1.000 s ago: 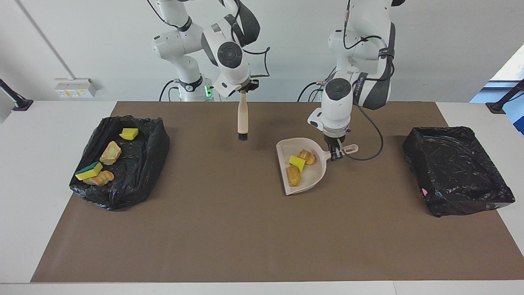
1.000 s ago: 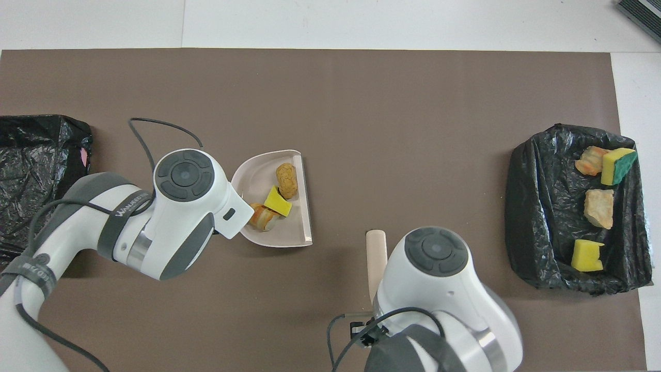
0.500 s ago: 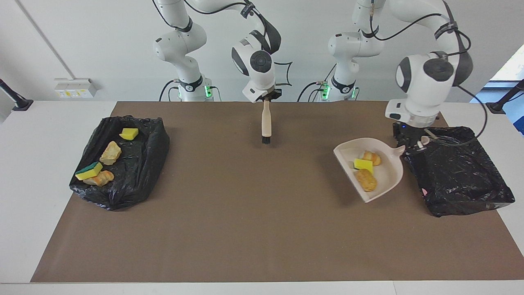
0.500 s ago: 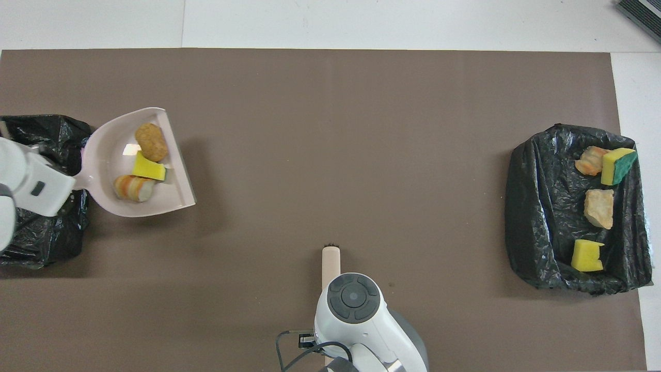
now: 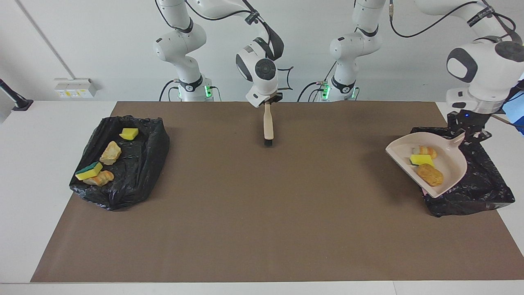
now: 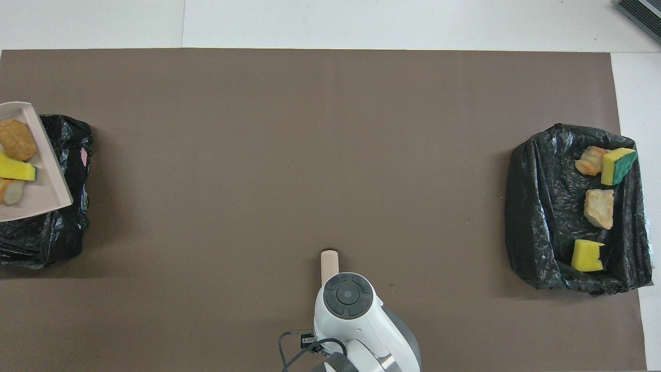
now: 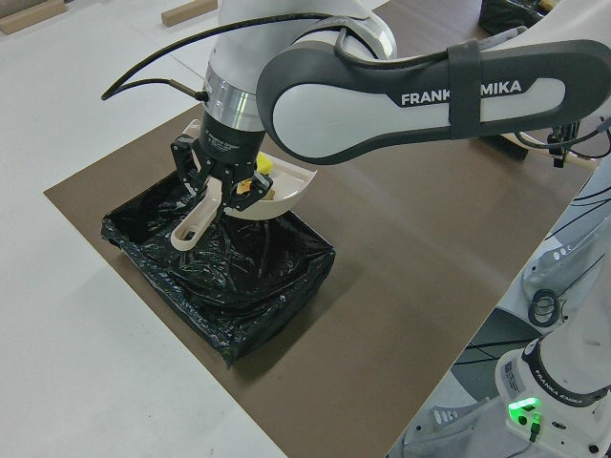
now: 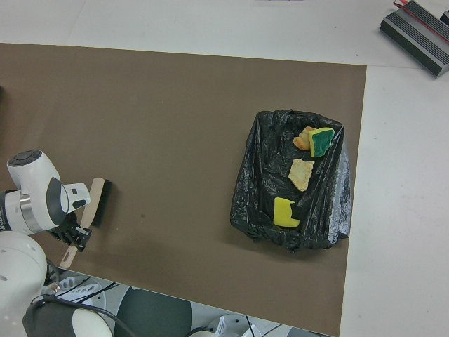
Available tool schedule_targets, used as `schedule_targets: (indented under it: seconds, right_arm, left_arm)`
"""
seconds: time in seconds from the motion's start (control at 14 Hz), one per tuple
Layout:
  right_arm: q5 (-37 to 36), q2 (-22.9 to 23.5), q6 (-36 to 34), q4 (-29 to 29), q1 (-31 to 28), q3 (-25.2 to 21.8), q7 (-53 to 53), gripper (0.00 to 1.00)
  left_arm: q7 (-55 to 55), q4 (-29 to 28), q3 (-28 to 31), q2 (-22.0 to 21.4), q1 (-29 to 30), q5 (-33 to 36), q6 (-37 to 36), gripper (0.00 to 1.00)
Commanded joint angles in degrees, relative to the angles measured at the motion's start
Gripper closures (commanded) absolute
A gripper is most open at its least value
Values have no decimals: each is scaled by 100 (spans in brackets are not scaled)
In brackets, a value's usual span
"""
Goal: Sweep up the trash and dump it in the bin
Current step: 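Tip the dustpan over the left bin with the left gripper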
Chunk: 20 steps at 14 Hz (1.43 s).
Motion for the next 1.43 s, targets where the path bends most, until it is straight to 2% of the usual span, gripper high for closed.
schedule_targets:
  seconds: [0.0,0.21,0.43,0.64,0.71,0.79,0.93,1.07,1.21,1.36]
  right_arm:
    - [92,12,156,-76,-25,-18,-201,86]
    - [92,74,227,-76,-8,-18,-419,82]
    - [92,92,227,-68,-34,-27,-623,61]
    - [83,144,218,-33,-60,-35,-623,55]
    - [66,162,218,-6,-69,-36,-614,34]
    - [-4,197,218,72,-78,-44,-580,0]
    - [-31,285,262,335,-156,-79,-535,0]
    - [-223,268,367,625,-489,-88,-535,0]
    - [-1107,180,359,959,-1007,-97,-535,0]
    - [-1760,57,359,1232,-1447,-88,-535,0]
  left_arm:
    - [-46,339,-95,277,81,938,336,100]
    - [-99,331,-86,443,19,1907,426,100]
    - [-90,304,-95,418,-129,2726,129,100]
    - [-90,322,-95,391,-367,3307,-258,100]
    - [-90,365,-95,400,-411,3543,-303,100]
    - [-90,357,-104,391,-429,3832,-329,100]
    - [-107,313,-95,374,-526,4002,-330,100]
    - [-125,313,-104,374,-534,4405,-321,100]
    - [-309,269,-95,356,-596,4538,-321,100]
    - [-318,348,-104,356,-561,5125,-251,100]
